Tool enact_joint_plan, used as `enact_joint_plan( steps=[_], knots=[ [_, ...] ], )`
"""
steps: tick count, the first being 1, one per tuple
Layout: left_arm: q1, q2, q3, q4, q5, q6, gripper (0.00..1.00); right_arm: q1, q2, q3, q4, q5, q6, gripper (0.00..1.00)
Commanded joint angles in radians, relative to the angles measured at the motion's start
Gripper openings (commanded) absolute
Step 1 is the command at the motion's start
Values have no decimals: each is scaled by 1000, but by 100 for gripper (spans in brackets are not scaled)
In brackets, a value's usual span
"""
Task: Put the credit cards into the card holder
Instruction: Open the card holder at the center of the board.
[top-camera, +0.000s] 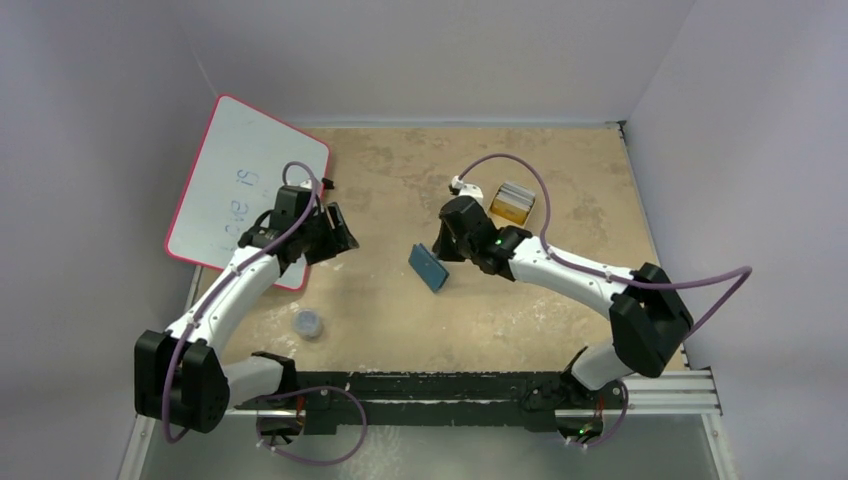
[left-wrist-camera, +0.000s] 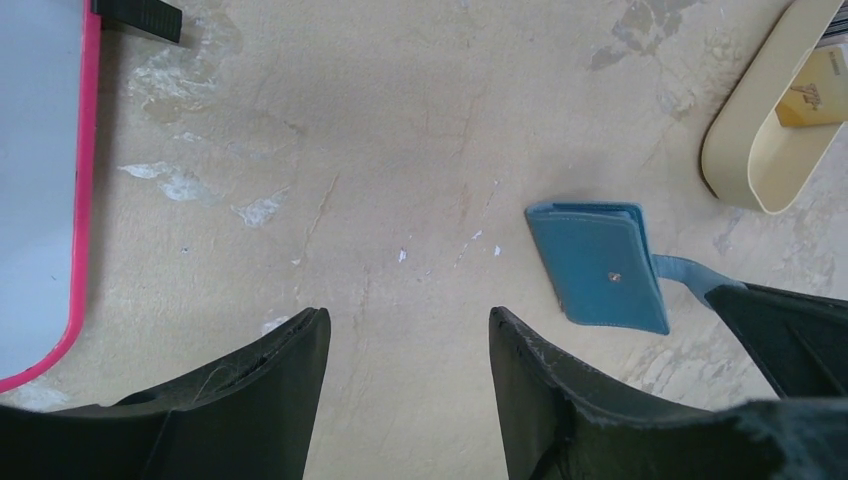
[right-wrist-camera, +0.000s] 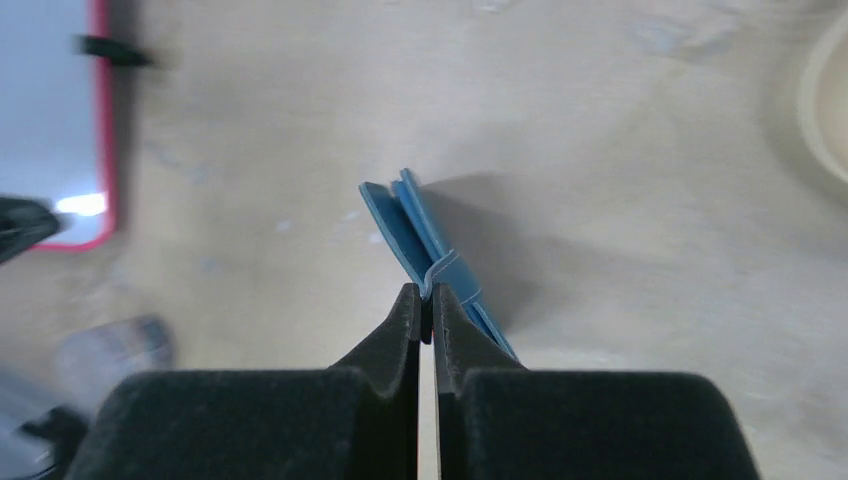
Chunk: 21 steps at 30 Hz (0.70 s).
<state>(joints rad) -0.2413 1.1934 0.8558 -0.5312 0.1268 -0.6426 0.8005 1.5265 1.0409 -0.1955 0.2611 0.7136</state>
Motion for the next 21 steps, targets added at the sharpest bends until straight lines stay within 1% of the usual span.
enact_joint_plan(
  steps=[1, 3, 4, 6, 9, 13, 16, 19, 21],
  knots=[
    [4, 10, -10, 58, 51, -1, 58, 6, -53, -56, 208, -221, 69, 0],
    [2, 22, -21, 76, 77, -15, 58, 6, -50, -88, 241, -297, 115, 0],
    [2, 30, -27, 85, 89, -26, 57, 6, -47, -101, 252, -305, 134, 0],
    [-2, 40, -39, 98, 106, -42, 57, 5, -43, -107, 243, -293, 143, 0],
    [-11, 52, -55, 119, 123, -61, 56, -6, -45, -120, 199, -236, 146, 0],
    [-28, 63, -80, 173, 178, -96, 55, -29, -73, -152, 183, -232, 143, 0],
    [-40, 76, -89, 211, 212, -124, 55, -31, -109, -152, 215, -278, 134, 0],
    [-40, 82, -88, 222, 213, -141, 55, -29, -133, -136, 247, -352, 125, 0],
    [-40, 82, -90, 235, 216, -160, 55, -29, -141, -147, 305, -378, 137, 0]
  ],
)
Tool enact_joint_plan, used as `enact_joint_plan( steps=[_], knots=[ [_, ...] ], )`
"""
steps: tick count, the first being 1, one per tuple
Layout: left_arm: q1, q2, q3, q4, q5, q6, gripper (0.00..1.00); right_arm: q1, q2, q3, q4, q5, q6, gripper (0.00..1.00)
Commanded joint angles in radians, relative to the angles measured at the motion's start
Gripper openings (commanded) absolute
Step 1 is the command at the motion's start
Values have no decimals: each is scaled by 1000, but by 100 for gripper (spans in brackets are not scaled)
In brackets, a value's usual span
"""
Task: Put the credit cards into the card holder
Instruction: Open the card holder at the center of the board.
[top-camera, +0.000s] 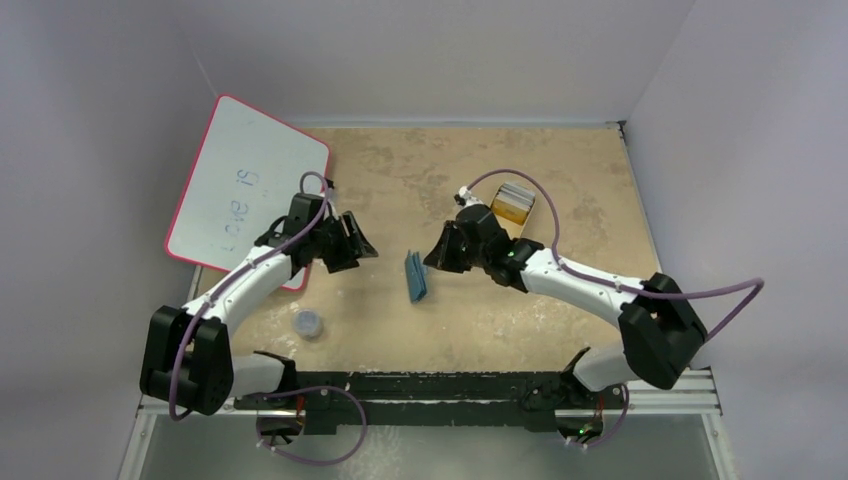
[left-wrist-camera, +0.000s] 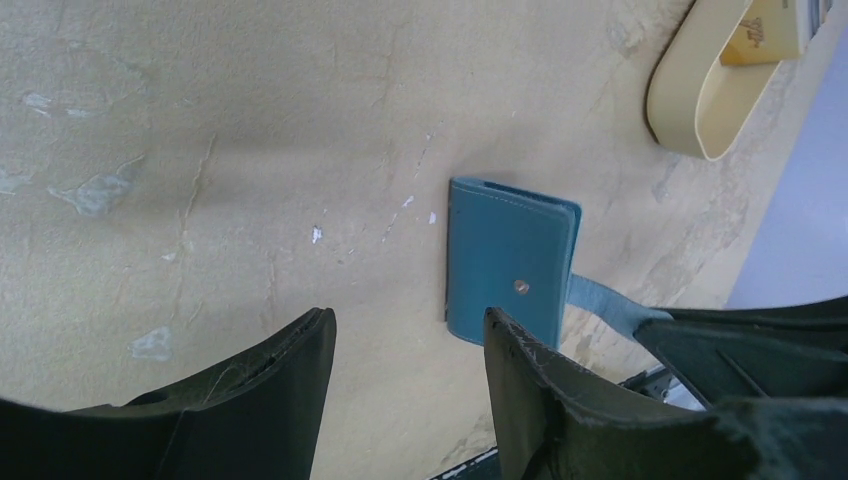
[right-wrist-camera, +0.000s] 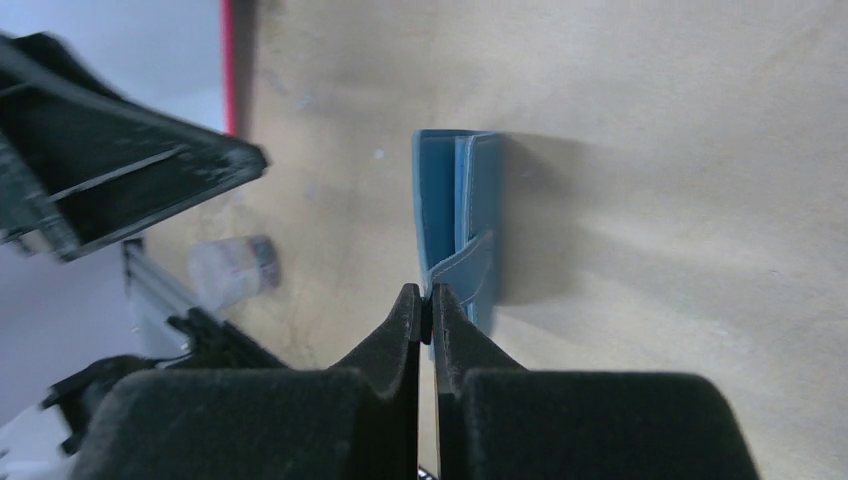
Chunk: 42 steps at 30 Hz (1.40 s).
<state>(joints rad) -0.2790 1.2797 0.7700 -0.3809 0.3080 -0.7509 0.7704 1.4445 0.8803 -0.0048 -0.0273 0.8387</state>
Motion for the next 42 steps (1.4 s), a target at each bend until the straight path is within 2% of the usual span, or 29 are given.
enact_joint_plan(
  steps=[1, 5, 12, 17, 21, 27, 33, 42],
  knots=[
    [-2, -4, -7, 93, 43, -60, 55, 1, -59, 3, 149, -115, 30, 0],
    [-3, 0, -19, 123, 79, -83, 55, 1, -30, -49, 254, -203, 97, 0],
    [-3, 8, -35, 84, 34, -56, 54, -33, -23, -63, 166, -178, 96, 0],
    [-7, 11, -38, 83, 30, -59, 52, -140, -84, -110, 115, -189, 96, 0],
    [-34, 18, -50, 148, 51, -107, 51, -221, -118, -171, 85, -195, 88, 0],
    [-90, 87, -57, 268, 81, -162, 52, -277, -163, -209, 34, -167, 37, 0],
    [-120, 149, -56, 362, 96, -162, 56, -293, -193, -224, 19, -153, 15, 0],
    [-148, 237, -42, 487, 147, -185, 57, -296, -181, -247, 59, -208, -2, 0]
  ],
)
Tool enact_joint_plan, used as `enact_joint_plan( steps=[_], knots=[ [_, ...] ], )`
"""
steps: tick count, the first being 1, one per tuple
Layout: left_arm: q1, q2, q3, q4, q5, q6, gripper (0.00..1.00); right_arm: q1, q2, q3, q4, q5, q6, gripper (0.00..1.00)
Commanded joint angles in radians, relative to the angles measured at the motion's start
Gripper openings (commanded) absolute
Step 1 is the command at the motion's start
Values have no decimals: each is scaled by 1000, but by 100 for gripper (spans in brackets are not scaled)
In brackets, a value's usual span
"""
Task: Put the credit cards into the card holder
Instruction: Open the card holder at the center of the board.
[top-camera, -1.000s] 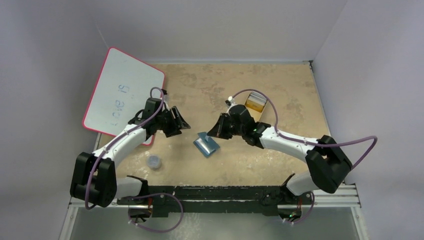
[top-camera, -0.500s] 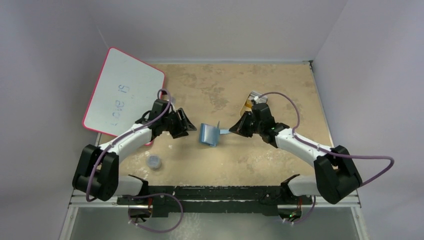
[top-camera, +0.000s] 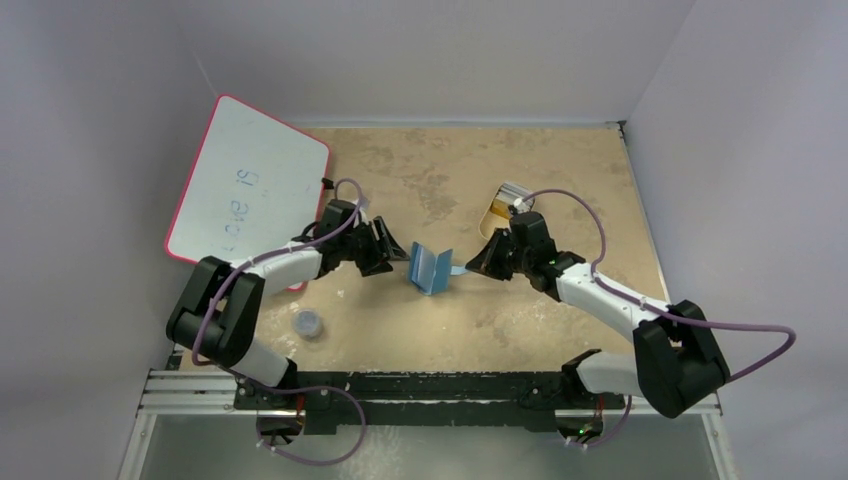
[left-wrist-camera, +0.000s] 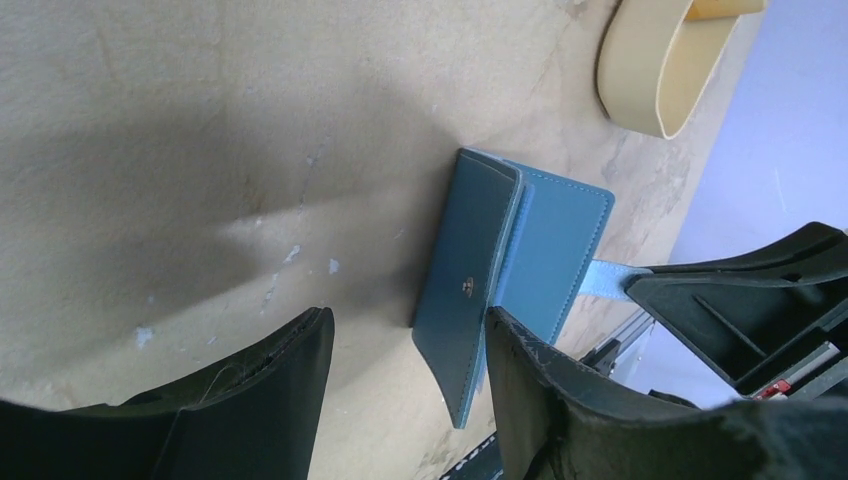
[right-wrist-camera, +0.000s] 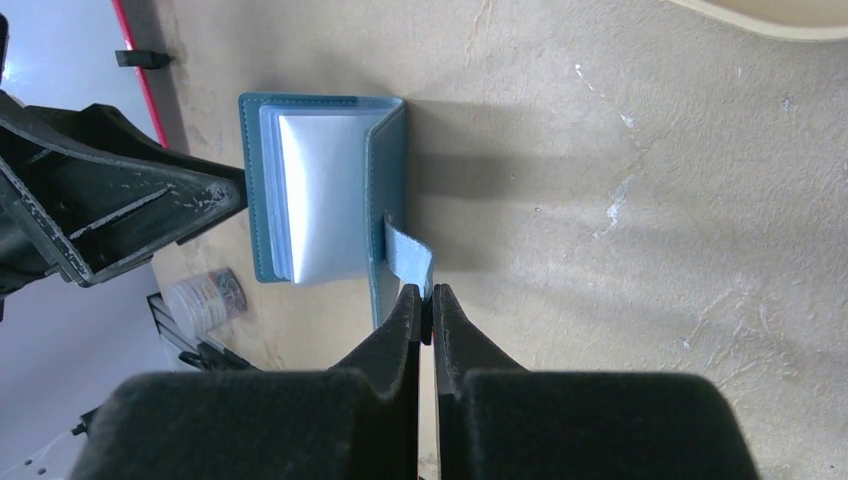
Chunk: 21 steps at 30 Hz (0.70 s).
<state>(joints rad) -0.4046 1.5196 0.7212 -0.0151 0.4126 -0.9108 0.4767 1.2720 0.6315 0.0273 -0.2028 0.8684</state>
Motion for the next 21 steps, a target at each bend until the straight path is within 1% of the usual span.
enact_joint_plan(
  steps=[1, 11, 15, 18, 21],
  knots=[
    [-30, -4, 10, 128, 40, -26, 57, -2, -15, 2, 27, -35, -33, 0],
    [-79, 27, 28, 164, 22, -19, 59, -3, -27, 28, 14, -55, -62, 0],
    [-100, 50, 54, 146, -5, 0, 59, -2, -34, 38, 16, -54, -65, 0],
    [-113, 74, 85, 104, -37, 27, 58, -2, -33, 43, 11, -55, -66, 0],
    [-123, 80, 102, 73, -75, 50, 53, -3, -36, 38, 8, -56, -65, 0]
  ],
)
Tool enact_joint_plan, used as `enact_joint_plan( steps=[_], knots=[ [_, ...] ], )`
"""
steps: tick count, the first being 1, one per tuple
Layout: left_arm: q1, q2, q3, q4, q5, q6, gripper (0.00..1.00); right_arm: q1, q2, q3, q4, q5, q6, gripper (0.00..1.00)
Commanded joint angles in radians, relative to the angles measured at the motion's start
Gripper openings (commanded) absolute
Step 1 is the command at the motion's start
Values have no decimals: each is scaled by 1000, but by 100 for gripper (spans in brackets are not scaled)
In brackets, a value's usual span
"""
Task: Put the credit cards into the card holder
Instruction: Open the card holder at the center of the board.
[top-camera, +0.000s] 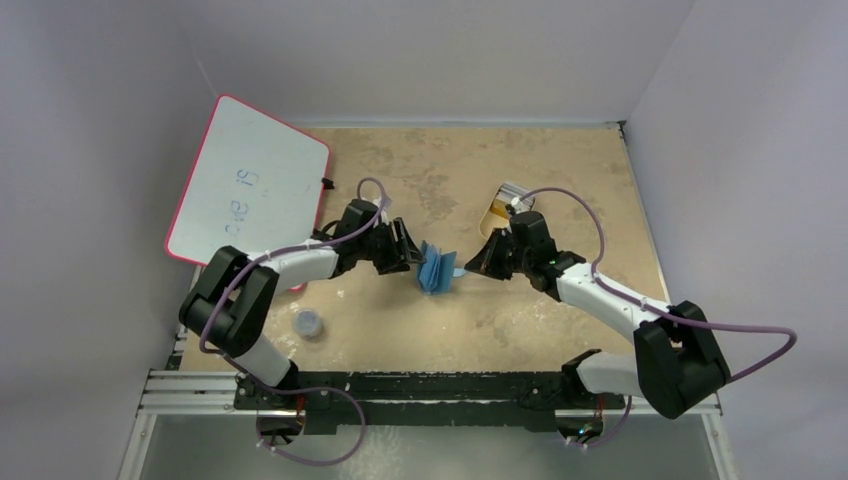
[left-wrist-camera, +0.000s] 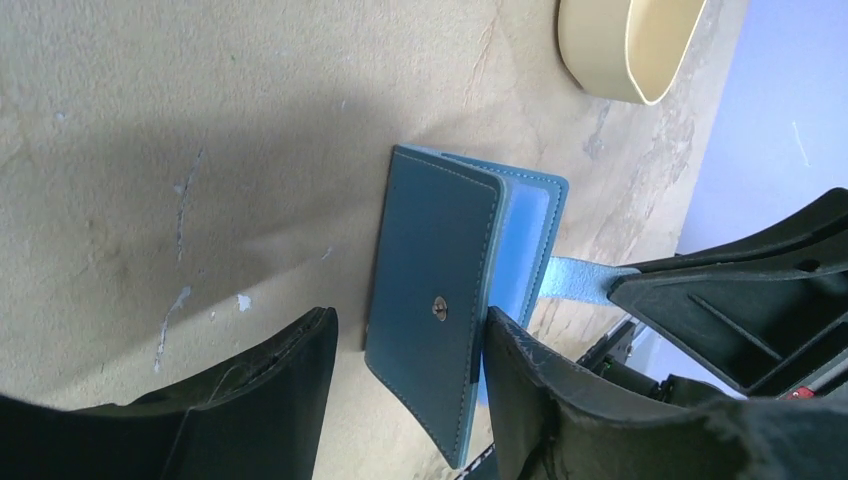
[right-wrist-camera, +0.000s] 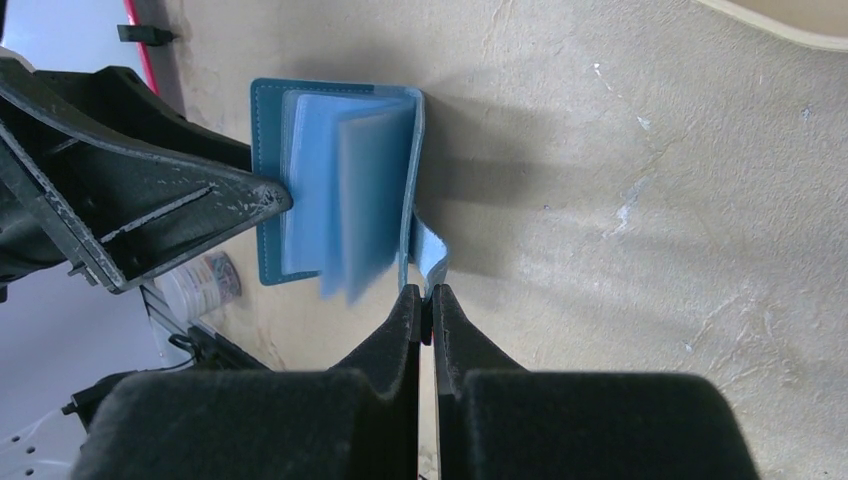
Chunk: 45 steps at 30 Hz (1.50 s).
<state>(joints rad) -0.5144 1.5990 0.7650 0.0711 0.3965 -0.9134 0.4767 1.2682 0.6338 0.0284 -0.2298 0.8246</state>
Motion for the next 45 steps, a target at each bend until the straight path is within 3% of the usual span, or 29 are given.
enact_joint_plan(
  steps=[1, 4, 8, 11, 14, 18, 23, 26, 31, 38, 45],
  knots=[
    [-15, -1, 60, -21, -70, 59, 49, -2, -33, 33, 3, -30, -18, 0],
    [-16, -15, 59, -43, -113, 74, 33, -2, -37, 27, -3, -16, -9, 0],
    [-16, -24, 60, -75, -141, 99, 28, -3, -39, 21, -14, 9, -13, 0],
    [-16, -27, 61, -108, -162, 110, 17, -3, -34, 33, -48, 46, -35, 0],
    [-18, -44, 43, -117, -167, 107, 10, -3, -32, 83, -139, 104, -75, 12],
    [-20, -70, 20, -135, -177, 105, 11, -1, -70, 109, -150, 115, -119, 28],
    [-21, -85, -12, -107, -146, 77, 16, 0, -10, 70, -78, 41, -96, 23],
    [-21, -96, -17, -94, -132, 65, 12, 6, 23, 85, -81, 16, -91, 26],
    [-22, -117, -10, -107, -130, 61, 4, 100, -31, 147, -118, 94, -15, 42],
    [-28, -161, -29, -70, -110, 17, 0, 277, -18, 213, -57, 167, 86, 44],
    [-31, -153, -51, -62, -115, 15, 0, 328, 97, 251, -35, 201, 82, 45]
  ],
)
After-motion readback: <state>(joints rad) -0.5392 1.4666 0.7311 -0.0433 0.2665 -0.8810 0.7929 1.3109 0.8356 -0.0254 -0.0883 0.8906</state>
